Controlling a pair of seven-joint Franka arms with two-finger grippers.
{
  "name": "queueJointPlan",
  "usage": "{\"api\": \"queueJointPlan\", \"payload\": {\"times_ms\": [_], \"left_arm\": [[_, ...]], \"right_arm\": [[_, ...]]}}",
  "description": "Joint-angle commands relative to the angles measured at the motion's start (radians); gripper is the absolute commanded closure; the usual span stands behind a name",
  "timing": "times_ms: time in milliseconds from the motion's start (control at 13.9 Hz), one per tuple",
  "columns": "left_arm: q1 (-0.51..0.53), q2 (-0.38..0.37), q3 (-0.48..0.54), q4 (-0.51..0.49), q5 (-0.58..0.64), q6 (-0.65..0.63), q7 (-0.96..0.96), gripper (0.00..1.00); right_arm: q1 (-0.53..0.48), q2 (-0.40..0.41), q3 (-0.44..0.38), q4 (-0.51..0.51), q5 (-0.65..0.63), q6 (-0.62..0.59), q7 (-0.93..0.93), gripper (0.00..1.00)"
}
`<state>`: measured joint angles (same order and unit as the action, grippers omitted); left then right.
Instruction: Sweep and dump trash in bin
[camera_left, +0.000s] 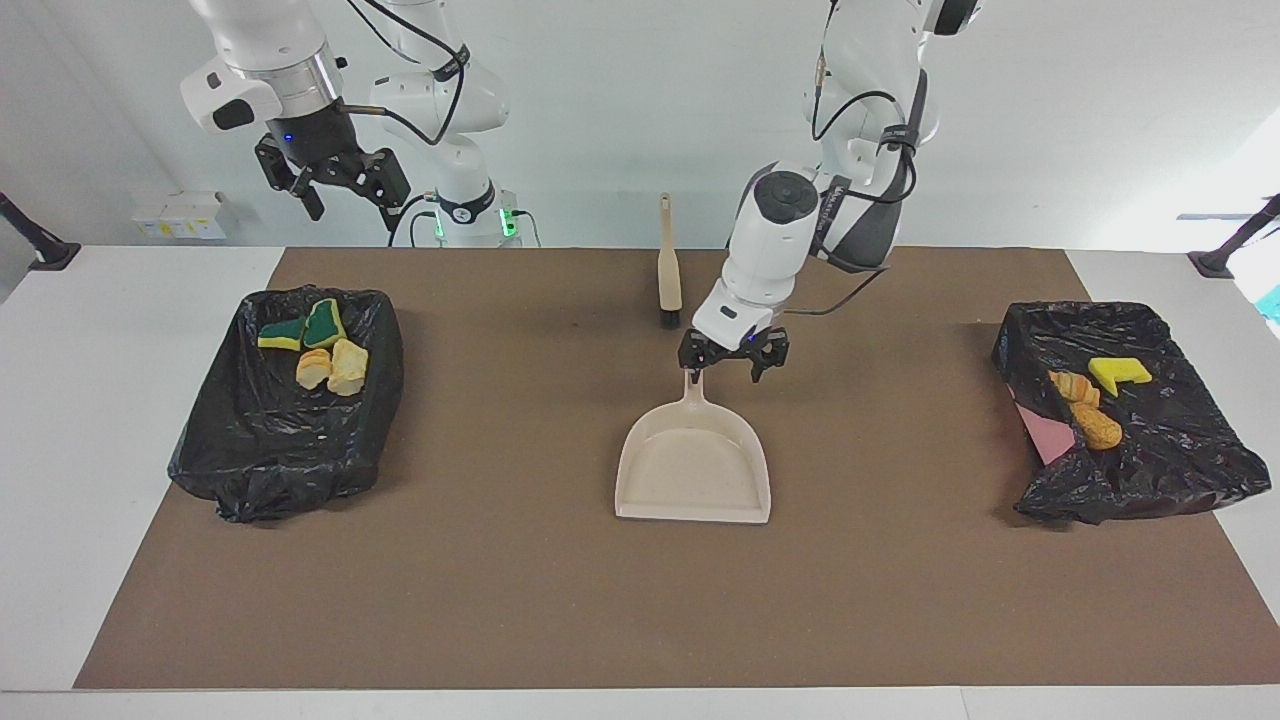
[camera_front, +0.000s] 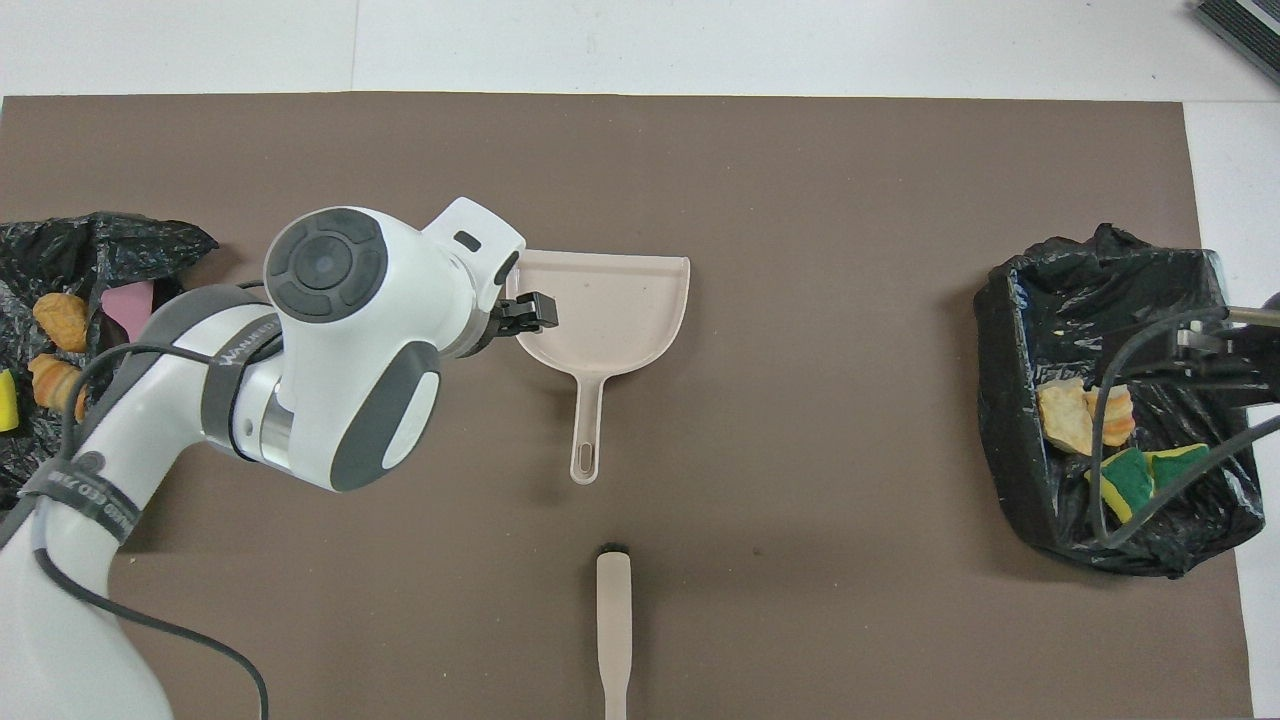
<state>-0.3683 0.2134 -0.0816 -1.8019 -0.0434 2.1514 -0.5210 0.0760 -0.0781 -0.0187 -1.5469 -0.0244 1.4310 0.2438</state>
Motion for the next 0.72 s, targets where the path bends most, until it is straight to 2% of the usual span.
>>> {"api": "queueJointPlan", "payload": {"times_ms": [0, 432, 649], "left_arm": [[0.077, -0.015, -0.007, 0.058, 0.000, -0.082, 0.112, 0.00], [0.238, -0.022, -0.003, 0.185, 0.000, -0.270, 0.459, 0.00], [0.298, -0.054, -0.003, 0.199, 0.002, -0.318, 0.591, 0.00]], "right_arm": [[-0.010, 0.003, 0.000, 0.013, 0.014, -0.014, -0.026, 0.00], [-0.012, 0.003, -0.001, 0.013, 0.012, -0.012, -0.026, 0.00], [-0.012, 0.003, -0.001, 0.013, 0.012, -0.011, -0.026, 0.00]]}}
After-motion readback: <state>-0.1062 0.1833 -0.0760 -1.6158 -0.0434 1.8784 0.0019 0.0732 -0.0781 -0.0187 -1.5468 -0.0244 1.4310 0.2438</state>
